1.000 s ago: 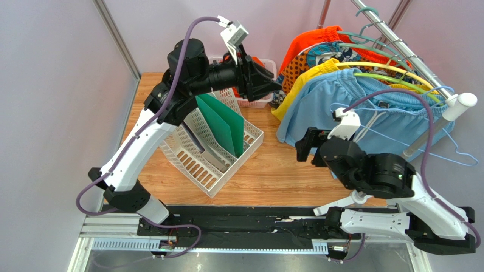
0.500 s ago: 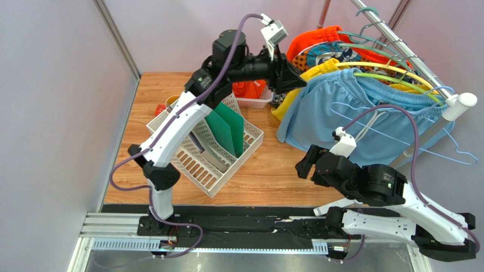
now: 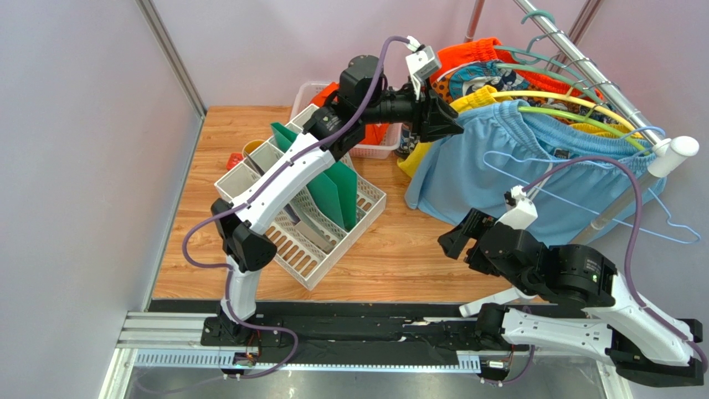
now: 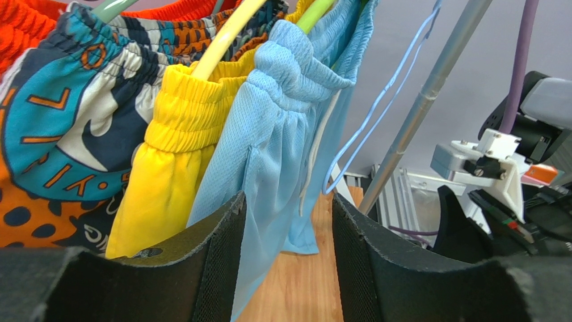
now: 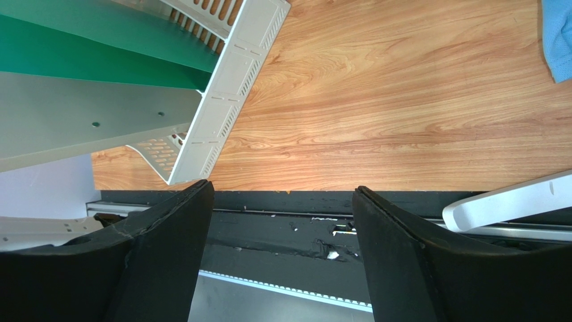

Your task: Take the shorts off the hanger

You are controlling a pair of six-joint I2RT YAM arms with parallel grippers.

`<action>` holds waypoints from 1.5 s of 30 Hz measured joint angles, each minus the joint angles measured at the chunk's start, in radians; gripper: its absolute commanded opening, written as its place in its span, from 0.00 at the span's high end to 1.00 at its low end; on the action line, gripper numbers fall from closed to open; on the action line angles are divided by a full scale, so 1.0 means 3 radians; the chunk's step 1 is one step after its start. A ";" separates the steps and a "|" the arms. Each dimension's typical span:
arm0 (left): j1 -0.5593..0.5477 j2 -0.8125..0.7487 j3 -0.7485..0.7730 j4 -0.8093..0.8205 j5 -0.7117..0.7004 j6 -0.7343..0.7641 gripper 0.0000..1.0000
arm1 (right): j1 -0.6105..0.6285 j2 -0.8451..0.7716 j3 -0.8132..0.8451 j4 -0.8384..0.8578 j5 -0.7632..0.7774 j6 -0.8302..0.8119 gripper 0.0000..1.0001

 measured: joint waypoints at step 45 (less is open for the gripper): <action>-0.0131 0.0153 0.0004 0.0479 -0.0431 0.0767 0.21 | 0.0000 -0.0169 0.0142 -0.0001 -0.0008 -0.0099 0.21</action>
